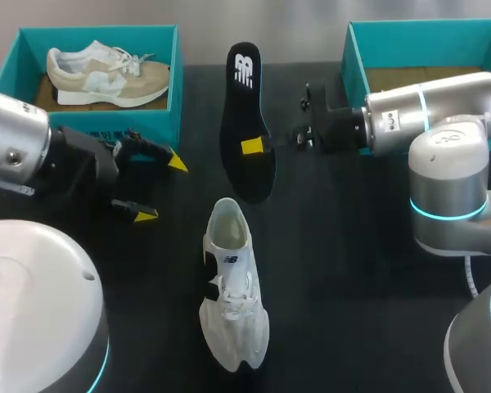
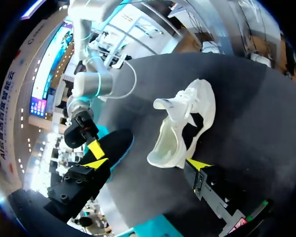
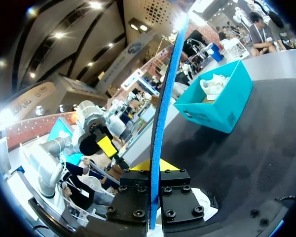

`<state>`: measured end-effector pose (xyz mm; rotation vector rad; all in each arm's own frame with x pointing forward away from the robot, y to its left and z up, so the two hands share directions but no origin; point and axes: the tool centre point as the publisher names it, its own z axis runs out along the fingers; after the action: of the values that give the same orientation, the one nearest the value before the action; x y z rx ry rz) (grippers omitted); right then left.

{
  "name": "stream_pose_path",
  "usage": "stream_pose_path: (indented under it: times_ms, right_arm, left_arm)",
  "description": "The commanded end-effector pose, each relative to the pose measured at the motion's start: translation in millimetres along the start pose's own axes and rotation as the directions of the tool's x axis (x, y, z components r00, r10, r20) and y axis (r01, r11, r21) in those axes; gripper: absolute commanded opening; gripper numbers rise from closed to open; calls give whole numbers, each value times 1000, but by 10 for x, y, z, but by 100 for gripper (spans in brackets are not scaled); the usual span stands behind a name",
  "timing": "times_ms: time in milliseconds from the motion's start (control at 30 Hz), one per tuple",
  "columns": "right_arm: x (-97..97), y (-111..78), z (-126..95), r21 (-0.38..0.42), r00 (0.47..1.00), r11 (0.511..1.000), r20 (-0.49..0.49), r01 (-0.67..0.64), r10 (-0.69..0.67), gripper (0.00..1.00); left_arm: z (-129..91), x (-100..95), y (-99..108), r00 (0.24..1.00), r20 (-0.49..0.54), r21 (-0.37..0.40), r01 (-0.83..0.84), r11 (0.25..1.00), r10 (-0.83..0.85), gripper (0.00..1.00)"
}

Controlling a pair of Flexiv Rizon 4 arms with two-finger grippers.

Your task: Take the shoe out of the shoebox, open the shoe tongue, remove and reinsert the insole, then place the shoe into the shoebox

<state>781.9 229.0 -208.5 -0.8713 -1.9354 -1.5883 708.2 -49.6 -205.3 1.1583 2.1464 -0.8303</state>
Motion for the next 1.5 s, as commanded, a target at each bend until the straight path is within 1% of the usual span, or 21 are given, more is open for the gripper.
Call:
stream_pose_path:
  times_ms: [33, 67, 167, 200, 233, 267, 300, 400, 433, 467, 833, 867, 900, 933, 967, 1000, 1033, 1267, 1300, 1400, 1500]
  right_arm:
    - [5, -115, 29, -67, 1000, 998, 21, 6, -5, 0]
    - [6, -126, 26, -77, 999, 997, 33, 17, -14, 0]
    - [18, -144, 18, -126, 995, 990, 78, 67, -57, 0]
    - [19, -146, 19, -138, 993, 986, 95, 88, -75, 0]
    - [21, -147, 27, -153, 992, 983, 99, 99, -84, 0]
    - [22, -144, 38, -156, 990, 982, 107, 107, -91, 0]
    - [15, -133, 74, -149, 984, 980, 139, 129, -109, 0]
    - [11, -84, 157, -144, 975, 973, 155, 181, -159, 0]
    - [5, -66, 187, -142, 974, 971, 143, 194, -174, 0]
    - [0, -53, 205, -145, 974, 969, 137, 198, -178, 0]
    - [0, -53, 205, -145, 974, 969, 137, 198, -178, 0]
    - [0, -53, 205, -145, 974, 969, 137, 198, -178, 0]
    - [0, -53, 205, -145, 974, 969, 137, 198, -178, 0]
    - [0, -53, 205, -145, 974, 969, 137, 198, -178, 0]
    - [0, -53, 205, -145, 974, 969, 137, 198, -178, 0]
    - [-18, -70, 228, -148, 976, 970, 130, 194, -176, 0]
    - [-29, -86, 252, -152, 977, 970, 122, 190, -172, 0]
    - [-80, -205, 344, -147, 982, 973, 76, 181, -171, 0]
    - [-82, -221, 349, -143, 983, 973, 77, 179, -169, 0]
    - [-92, -271, 345, -143, 984, 974, 70, 173, -165, 0]
    - [-94, -312, 334, -151, 984, 973, 57, 174, -167, 0]
  left_arm:
    - [55, -108, 131, 967, -97, -60, 229, 972, -234, 100]
    - [39, -113, 166, 956, -98, -63, 270, 961, -275, 100]
    - [35, -90, 303, 860, -185, -112, 462, 880, -475, 100]
    - [51, -49, 355, 799, -224, -138, 540, 830, -558, 100]
    - [59, -6, 385, 750, -234, -135, 605, 784, -619, 100]
    - [74, 29, 404, 710, -258, -139, 643, 753, -655, 100]
    - [115, 95, 409, 656, -279, -173, 684, 708, -702, 100]
    - [190, 220, 415, 545, -303, -185, 771, 609, -782, 100]
    - [217, 252, 403, 522, -308, -208, 779, 592, -795, 100]
    - [233, 266, 390, 527, -307, -235, 764, 600, -792, 100]
    - [233, 266, 390, 527, -307, -235, 764, 600, -792, 100]
    - [328, 286, 389, 472, -242, -323, 784, 529, -848, 100]
    - [388, 314, 379, 437, -210, -356, 799, 484, -875, 100]
    - [411, 329, 355, 427, -199, -344, 812, 471, -882, 100]
    - [437, 351, 348, 391, -173, -357, 831, 427, -904, 100]
    - [453, 384, 322, 412, -159, -373, 816, 441, -897, 100]
    - [458, 401, 311, 387, -142, -382, 827, 411, -911, 100]
    - [526, 532, 328, 340, -92, -377, 858, 349, -936, 100]
    - [544, 553, 327, 345, -85, -389, 852, 350, -935, 100]
    - [588, 620, 310, 351, -84, -371, 858, 356, -933, 100]
    - [641, 694, 287, 373, -110, -333, 860, 388, -921, 100]
